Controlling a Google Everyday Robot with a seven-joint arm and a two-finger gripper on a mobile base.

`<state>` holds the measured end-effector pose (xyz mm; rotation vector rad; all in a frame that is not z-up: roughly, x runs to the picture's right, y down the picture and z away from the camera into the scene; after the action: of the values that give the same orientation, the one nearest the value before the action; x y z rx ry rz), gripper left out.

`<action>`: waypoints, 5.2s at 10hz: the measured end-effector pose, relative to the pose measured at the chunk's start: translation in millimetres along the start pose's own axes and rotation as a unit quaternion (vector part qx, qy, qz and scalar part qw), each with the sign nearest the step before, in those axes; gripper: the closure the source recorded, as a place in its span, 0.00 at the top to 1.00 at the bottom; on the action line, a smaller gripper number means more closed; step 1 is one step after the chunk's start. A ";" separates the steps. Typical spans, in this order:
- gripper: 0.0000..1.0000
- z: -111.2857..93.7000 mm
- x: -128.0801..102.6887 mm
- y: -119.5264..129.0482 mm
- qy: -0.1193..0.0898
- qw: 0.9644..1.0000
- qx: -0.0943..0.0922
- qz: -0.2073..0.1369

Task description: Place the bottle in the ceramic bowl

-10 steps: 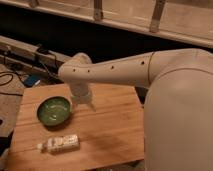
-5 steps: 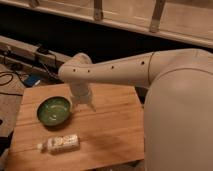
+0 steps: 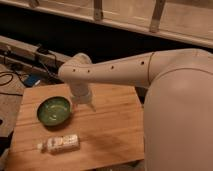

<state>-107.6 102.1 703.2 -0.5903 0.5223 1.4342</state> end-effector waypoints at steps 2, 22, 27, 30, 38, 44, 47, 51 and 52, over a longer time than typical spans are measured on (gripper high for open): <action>0.65 0.0 0.0 0.2 0.000 1.000 0.000 0.000; 0.65 -13.5 10.5 57.0 0.061 0.835 -0.073 -0.542; 0.65 -7.4 30.8 104.7 0.091 0.796 0.038 -0.597; 0.65 -4.3 43.1 71.4 0.048 0.814 0.025 -0.579; 0.65 31.6 55.8 82.1 -0.001 0.809 -0.055 -0.586; 0.65 40.5 54.2 84.9 0.015 0.807 -0.061 -0.587; 0.65 56.2 47.2 105.7 0.035 0.789 -0.081 -0.608; 0.65 82.1 50.1 120.0 0.045 0.781 -0.092 -0.616; 0.65 84.4 58.3 112.3 0.039 0.783 -0.093 -0.614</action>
<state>-216.9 206.3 721.6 -0.9073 -0.0245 0.1917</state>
